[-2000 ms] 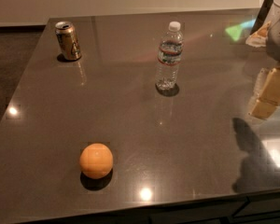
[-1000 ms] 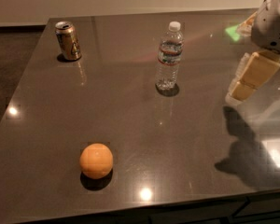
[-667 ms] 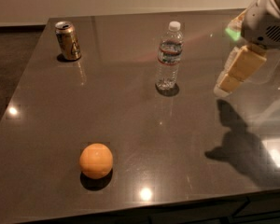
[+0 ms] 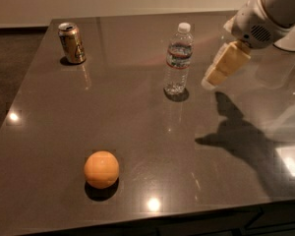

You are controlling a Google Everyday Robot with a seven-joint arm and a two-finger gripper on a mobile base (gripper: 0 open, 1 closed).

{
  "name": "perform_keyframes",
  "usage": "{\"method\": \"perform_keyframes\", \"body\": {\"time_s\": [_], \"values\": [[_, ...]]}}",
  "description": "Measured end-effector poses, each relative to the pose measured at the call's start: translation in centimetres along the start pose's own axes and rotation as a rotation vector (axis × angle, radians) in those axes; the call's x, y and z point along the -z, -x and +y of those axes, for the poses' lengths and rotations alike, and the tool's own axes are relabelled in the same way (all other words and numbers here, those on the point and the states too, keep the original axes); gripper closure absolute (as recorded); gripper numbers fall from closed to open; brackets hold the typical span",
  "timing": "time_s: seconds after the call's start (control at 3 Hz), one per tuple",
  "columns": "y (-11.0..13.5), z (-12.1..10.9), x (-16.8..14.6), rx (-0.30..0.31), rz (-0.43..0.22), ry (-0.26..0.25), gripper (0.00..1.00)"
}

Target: Pick water bottle

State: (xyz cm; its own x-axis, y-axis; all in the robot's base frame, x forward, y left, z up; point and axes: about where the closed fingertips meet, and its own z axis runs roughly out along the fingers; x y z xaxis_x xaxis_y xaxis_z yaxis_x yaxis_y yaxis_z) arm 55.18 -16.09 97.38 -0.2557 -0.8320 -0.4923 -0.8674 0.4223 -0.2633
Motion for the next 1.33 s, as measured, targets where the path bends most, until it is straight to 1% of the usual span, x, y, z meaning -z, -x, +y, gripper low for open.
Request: {"method": "perform_keyframes", "body": {"time_s": [0.33,0.67,1.33], "values": [[1.4,-0.8,-2.0,-0.036,-0.041,-0.002,0.0],[2.8,-1.0,-4.1,-0.066,-0.087,0.001,0.0],[5.7,-1.3,-6.8,-0.103,-0.175,0.012,0.0]]}}
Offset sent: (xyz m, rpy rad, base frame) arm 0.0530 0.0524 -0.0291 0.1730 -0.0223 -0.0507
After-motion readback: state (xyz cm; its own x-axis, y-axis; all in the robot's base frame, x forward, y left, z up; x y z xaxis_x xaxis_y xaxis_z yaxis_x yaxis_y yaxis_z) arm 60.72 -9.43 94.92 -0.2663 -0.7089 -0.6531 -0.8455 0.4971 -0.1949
